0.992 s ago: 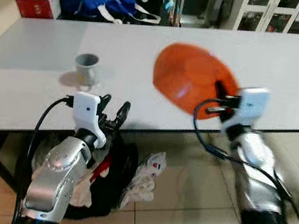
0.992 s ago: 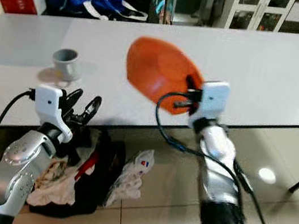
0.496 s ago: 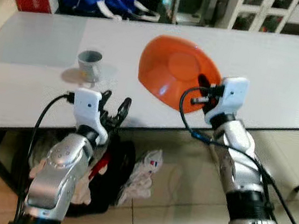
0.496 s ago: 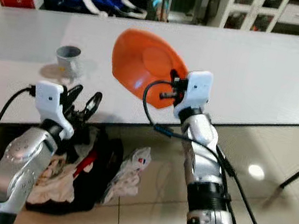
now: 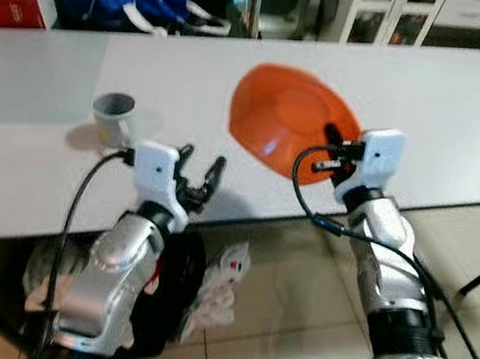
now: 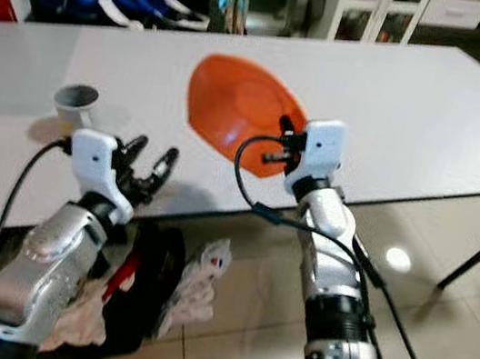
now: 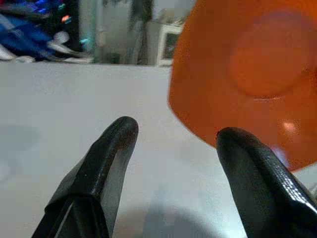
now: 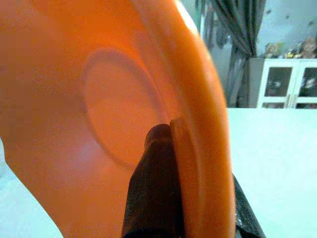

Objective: Setting the table

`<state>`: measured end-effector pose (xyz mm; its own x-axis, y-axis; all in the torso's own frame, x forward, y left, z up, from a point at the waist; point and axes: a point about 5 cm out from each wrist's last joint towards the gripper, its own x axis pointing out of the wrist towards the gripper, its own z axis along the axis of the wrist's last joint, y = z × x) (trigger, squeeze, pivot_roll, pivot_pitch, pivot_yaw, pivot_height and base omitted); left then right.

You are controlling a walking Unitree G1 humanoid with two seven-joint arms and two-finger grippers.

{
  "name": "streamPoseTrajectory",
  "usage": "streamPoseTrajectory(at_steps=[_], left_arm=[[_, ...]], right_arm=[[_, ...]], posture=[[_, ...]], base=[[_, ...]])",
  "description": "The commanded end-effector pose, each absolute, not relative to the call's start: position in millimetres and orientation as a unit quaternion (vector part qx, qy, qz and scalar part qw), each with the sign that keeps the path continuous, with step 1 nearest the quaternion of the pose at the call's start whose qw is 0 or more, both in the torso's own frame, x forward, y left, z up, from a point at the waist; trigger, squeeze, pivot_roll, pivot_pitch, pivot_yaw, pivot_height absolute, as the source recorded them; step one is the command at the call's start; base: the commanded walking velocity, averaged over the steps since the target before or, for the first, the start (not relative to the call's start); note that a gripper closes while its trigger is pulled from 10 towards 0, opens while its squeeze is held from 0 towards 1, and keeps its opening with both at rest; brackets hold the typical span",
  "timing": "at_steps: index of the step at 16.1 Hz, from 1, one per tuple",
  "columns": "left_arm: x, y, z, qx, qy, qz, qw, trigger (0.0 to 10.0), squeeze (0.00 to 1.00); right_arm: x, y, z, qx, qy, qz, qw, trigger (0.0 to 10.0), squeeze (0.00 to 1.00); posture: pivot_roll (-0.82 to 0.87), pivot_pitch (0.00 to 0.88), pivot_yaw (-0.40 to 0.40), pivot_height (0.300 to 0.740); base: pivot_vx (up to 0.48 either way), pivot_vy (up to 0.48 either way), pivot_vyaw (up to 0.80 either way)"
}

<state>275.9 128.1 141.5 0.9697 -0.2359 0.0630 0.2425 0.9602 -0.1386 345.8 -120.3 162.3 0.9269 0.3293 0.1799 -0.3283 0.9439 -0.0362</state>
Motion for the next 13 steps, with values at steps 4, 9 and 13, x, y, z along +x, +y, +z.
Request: streamPoseTrajectory(at_steps=[4, 9, 13], left_arm=[[277, 134, 142, -0.072, -0.022, -0.085, 0.994, 10.0, 0.0], [275, 130, 143, -0.074, -0.027, -0.091, 0.993, 10.0, 0.0], [275, 126, 143, -0.069, -0.027, -0.096, 0.993, 10.0, 0.0]], right_arm=[[347, -120, 166, -0.012, -0.101, 0.177, 0.979, 0.0, 0.0], [347, -93, 218, 0.045, -0.166, 0.266, 0.949, 0.0, 0.0], [374, -86, 232, 0.079, -0.153, 0.256, 0.951, 0.0, 0.0]], posture=[[-0.02, 0.0, 0.028, 0.74], [-0.02, 0.0, 0.026, 0.74], [0.01, 0.0, 0.01, 0.74]], base=[[0.062, 0.456, 0.0], [0.0, 0.0, 0.0], [0.0, 0.0, 0.0]])
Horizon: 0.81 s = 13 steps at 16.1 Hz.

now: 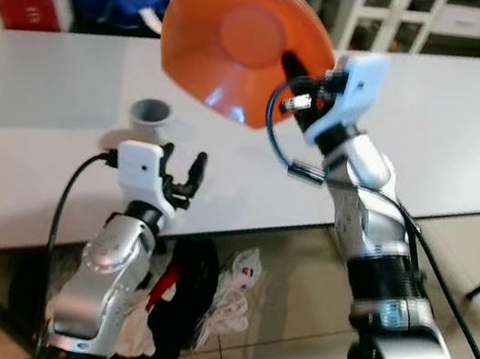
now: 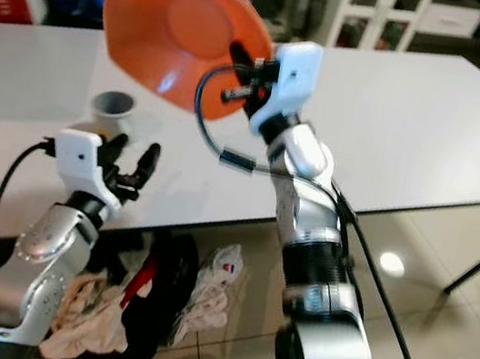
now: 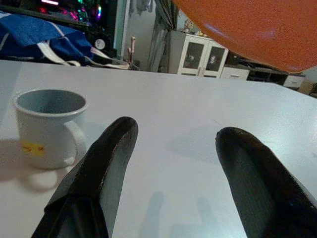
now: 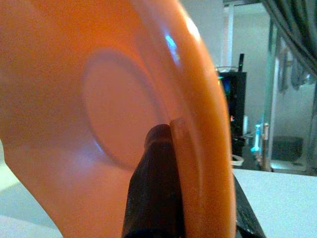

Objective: Setting the table

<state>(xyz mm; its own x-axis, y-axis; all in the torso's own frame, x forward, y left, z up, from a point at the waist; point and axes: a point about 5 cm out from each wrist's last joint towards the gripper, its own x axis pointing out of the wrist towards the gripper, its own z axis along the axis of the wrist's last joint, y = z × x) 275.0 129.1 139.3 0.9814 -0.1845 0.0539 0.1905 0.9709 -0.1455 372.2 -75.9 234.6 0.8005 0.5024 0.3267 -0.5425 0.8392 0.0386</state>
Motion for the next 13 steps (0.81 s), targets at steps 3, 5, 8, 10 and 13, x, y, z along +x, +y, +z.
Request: streamPoseTrajectory(at_steps=[3, 5, 8, 10, 13], left_arm=[[274, 130, 147, -0.054, -0.029, -0.092, 0.994, 10.0, 0.0], [274, 135, 150, -0.048, -0.032, -0.085, 0.995, 10.0, 0.0], [271, 135, 151, -0.041, -0.031, -0.088, 0.995, 10.0, 0.0], [273, 135, 154, -0.033, -0.036, -0.086, 0.995, 10.0, 0.0], [272, 139, 154, -0.04, -0.036, -0.075, 0.996, 10.0, 0.0]], right_arm=[[393, -92, 217, 0.101, -0.096, 0.207, 0.968, 0.0, 0.0], [399, -100, 213, 0.124, -0.085, 0.166, 0.975, 0.0, 0.0], [405, -105, 213, 0.146, -0.074, 0.132, 0.978, 0.0, 0.0], [402, -100, 219, 0.104, -0.109, 0.148, 0.977, 0.0, 0.0], [363, -108, 215, -0.253, -0.269, 0.127, 0.921, 0.0, 0.0]], posture=[[0.05, 0.0, -0.003, 0.74], [0.07, 0.0, -0.01, 0.74], [0.08, 0.0, -0.003, 0.74], [0.07, 0.0, -0.003, 0.74], [0.05, 0.0, -0.004, 0.74]], base=[[0.0, 0.0, 0.0], [0.0, 0.0, 0.0], [0.0, 0.0, 0.0], [0.0, 0.0, 0.0], [0.0, 0.0, 0.0]])
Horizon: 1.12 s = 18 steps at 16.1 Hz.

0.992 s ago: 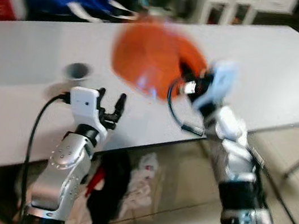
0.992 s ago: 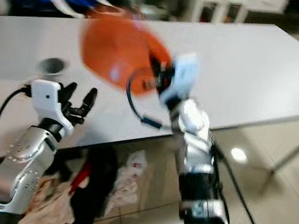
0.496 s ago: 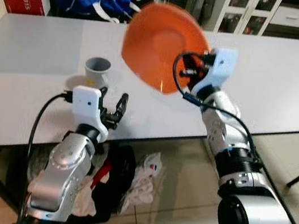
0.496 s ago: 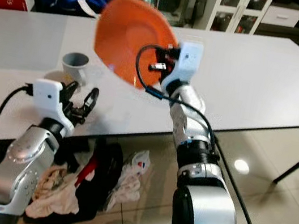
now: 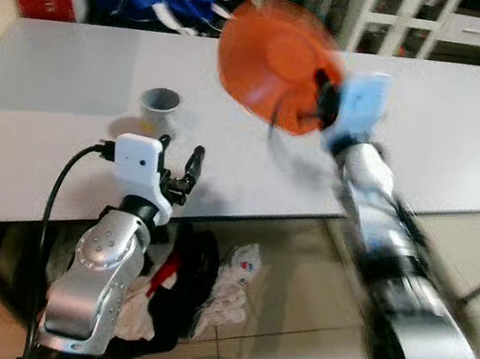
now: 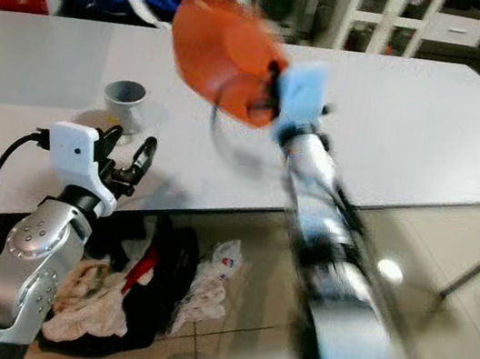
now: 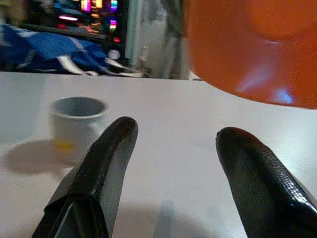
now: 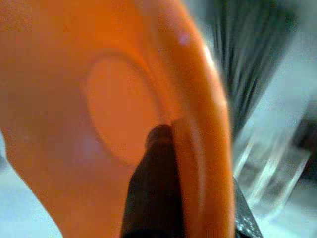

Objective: Setting the table

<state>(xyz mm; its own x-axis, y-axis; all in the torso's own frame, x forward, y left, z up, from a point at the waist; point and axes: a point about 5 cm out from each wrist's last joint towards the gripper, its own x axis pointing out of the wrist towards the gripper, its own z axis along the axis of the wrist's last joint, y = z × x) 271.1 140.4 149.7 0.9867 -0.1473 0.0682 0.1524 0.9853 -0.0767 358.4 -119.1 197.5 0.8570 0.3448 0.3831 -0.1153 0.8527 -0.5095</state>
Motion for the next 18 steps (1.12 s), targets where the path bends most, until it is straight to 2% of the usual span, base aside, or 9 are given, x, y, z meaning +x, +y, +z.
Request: streamPoseTrajectory(at_steps=[1, 4, 5, 7, 9, 11, 13, 16, 18], left_arm=[[270, 146, 150, -0.038, -0.032, -0.061, 0.997, 10.0, 0.0], [253, 187, 129, -0.007, 0.008, 0.01, 1.0, 10.0, 0.0], [250, 195, 123, 0.0, 0.019, 0.024, 1.0, 10.0, 0.0], [249, 194, 116, -0.004, 0.031, 0.026, 0.999, 10.0, 0.0], [252, 178, 115, -0.015, 0.033, 0.005, 0.999, 10.0, 0.0], [253, 174, 115, -0.016, 0.033, 0.002, 0.999, 10.0, 0.0], [254, 170, 116, -0.02, 0.03, -0.003, 0.999, 10.0, 0.0], [256, 167, 118, -0.023, 0.028, -0.008, 0.999, 10.0, 0.0], [260, 162, 119, -0.019, 0.028, -0.016, 0.999, 10.0, 0.0]], right_arm=[[349, -122, 198, -0.283, -0.264, 0.105, 0.916, 0.0, 0.0], [307, -188, 135, -0.253, -0.145, 0.028, 0.956, 0.0, 0.0], [301, -195, 121, -0.23, -0.115, 0.017, 0.966, 0.0, 0.0], [289, -184, 103, -0.189, -0.088, 0.036, 0.977, 0.0, 0.0], [290, -167, 100, -0.172, -0.079, 0.056, 0.98, 0.0, 0.0], [291, -159, 98, -0.163, -0.07, 0.074, 0.981, 0.0, 0.0], [292, -154, 97, -0.157, -0.065, 0.085, 0.982, 0.0, 0.03], [293, -152, 96, -0.148, -0.059, 0.088, 0.983, 0.0, 0.0], [292, -152, 96, -0.147, -0.055, 0.091, 0.983, 0.0, 0.0]], posture=[[0.05, 0.0, -0.003, 0.74], [0.01, 0.0, 0.013, 0.74], [0.02, 0.0, 0.01, 0.74], [0.02, 0.0, 0.01, 0.74], [0.02, 0.0, 0.012, 0.74], [0.02, 0.0, 0.012, 0.74], [0.03, 0.0, 0.013, 0.74], [0.02, 0.0, 0.02, 0.74], [0.01, 0.0, 0.025, 0.74]], base=[[0.0, 0.0, 0.0], [0.0, 0.0, 0.0], [0.0, 0.0, 0.0], [0.0, 0.0, 0.0], [0.0, 0.0, 0.0], [0.0, 0.0, 0.4], [0.0, 0.0, 0.76], [0.0, 0.0, 0.76], [0.0, 0.0, 0.0]])
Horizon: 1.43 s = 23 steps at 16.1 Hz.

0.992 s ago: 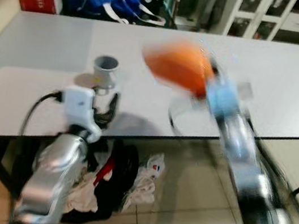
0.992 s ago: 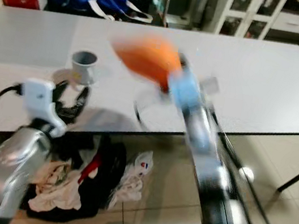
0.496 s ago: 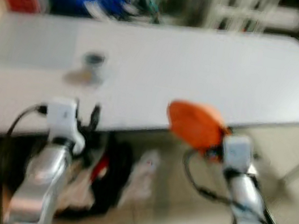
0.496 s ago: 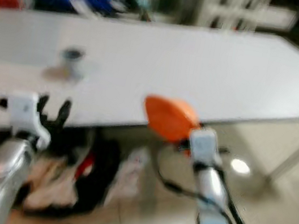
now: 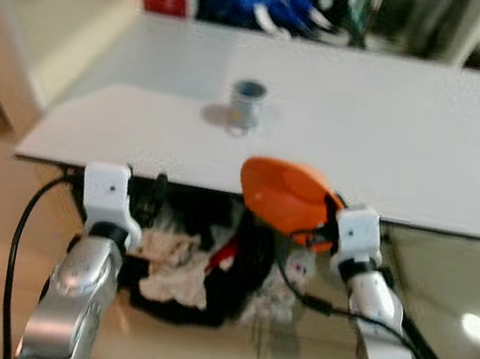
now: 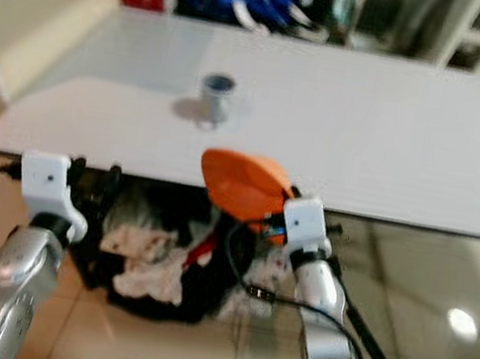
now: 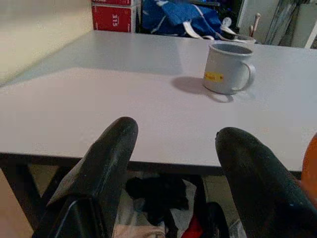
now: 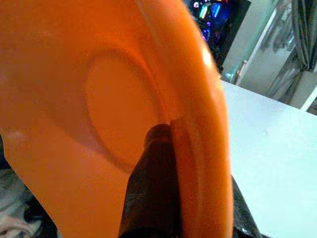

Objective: Setting the table

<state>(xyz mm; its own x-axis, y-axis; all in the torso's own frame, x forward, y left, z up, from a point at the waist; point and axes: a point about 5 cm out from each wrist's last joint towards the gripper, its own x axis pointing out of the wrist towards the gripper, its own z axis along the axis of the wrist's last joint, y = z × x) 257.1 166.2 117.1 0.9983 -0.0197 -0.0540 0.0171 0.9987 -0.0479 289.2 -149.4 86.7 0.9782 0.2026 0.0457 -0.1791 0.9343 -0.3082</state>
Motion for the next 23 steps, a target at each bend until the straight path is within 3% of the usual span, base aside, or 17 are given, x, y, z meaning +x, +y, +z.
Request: streamPoseTrajectory(at_steps=[1, 4, 7, 16, 23], left_arm=[[262, 161, 119, -0.017, 0.028, -0.018, 0.999, 10.0, 0.0], [265, 159, 121, -0.01, 0.024, -0.032, 0.999, 10.0, 0.0], [271, 157, 124, -0.008, 0.015, -0.046, 0.999, 10.0, 0.0], [274, 159, 122, -0.021, 0.012, -0.022, 0.999, 10.0, 0.0], [276, 159, 129, -0.01, -0.006, -0.019, 1.0, 10.0, 0.0]], right_arm=[[292, -152, 96, -0.146, -0.054, 0.09, 0.984, 0.0, 0.0], [290, -151, 95, -0.148, -0.052, 0.093, 0.983, 0.0, 0.0], [287, -148, 94, -0.148, -0.053, 0.103, 0.982, 0.0, 0.0], [285, -146, 93, -0.139, -0.05, 0.116, 0.982, 0.0, 0.0], [287, -140, 99, -0.136, -0.059, 0.132, 0.98, 0.0, 0.0]], posture=[[0.01, 0.0, 0.025, 0.74], [0.0, 0.0, 0.031, 0.74], [-0.01, 0.0, 0.038, 0.74], [-0.02, 0.0, 0.032, 0.74], [-0.01, 0.0, 0.029, 0.74]], base=[[0.0, 0.0, 0.0], [0.0, 0.0, 0.0], [0.0, -0.442, 0.0], [0.279, -0.386, 0.0], [0.142, 0.102, 0.0]])
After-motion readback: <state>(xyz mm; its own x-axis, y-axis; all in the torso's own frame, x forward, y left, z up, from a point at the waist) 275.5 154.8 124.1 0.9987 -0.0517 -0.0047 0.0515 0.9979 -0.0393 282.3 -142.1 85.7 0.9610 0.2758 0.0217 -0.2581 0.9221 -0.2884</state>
